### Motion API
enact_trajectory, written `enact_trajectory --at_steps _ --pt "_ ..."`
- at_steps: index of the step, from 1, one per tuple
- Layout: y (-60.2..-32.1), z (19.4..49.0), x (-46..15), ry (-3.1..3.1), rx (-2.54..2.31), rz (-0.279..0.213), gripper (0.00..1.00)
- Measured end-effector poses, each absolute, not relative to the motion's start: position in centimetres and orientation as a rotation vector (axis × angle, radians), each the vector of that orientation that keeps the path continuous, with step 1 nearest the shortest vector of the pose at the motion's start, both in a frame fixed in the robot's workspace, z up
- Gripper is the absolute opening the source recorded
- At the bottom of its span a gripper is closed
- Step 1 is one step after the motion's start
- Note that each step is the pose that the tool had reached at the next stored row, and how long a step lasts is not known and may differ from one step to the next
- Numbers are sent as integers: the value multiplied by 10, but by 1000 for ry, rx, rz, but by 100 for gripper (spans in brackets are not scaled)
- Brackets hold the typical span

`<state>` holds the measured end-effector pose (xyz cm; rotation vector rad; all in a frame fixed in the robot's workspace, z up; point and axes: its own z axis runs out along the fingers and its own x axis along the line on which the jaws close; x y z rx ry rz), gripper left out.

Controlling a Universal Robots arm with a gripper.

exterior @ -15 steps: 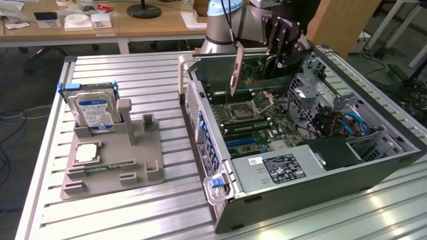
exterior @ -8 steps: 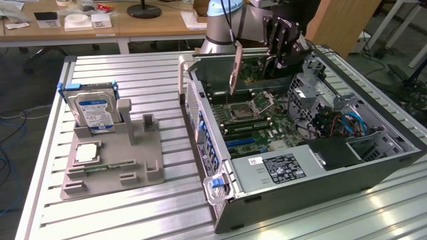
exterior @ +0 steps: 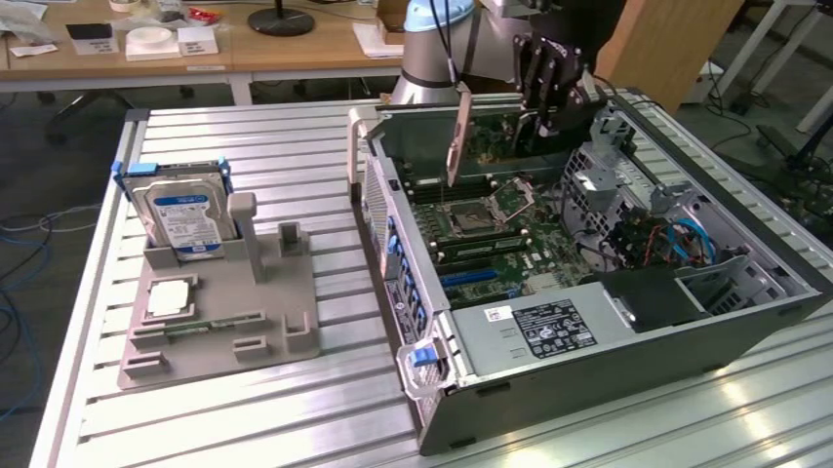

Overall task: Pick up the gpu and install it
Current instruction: 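Insert the gpu into the slot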

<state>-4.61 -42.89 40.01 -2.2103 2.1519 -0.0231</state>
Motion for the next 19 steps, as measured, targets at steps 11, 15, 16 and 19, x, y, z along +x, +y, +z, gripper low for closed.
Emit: enact_trajectory --at_steps 11,15,16,19 --pt "-429 397 -47 2152 -2210 -23 28" --pt "-429 397 -47 2152 -2210 -23 28" --pt "-429 397 -47 2152 -2210 -23 28" --pt "-429 396 -47 2152 -2210 -23 28"
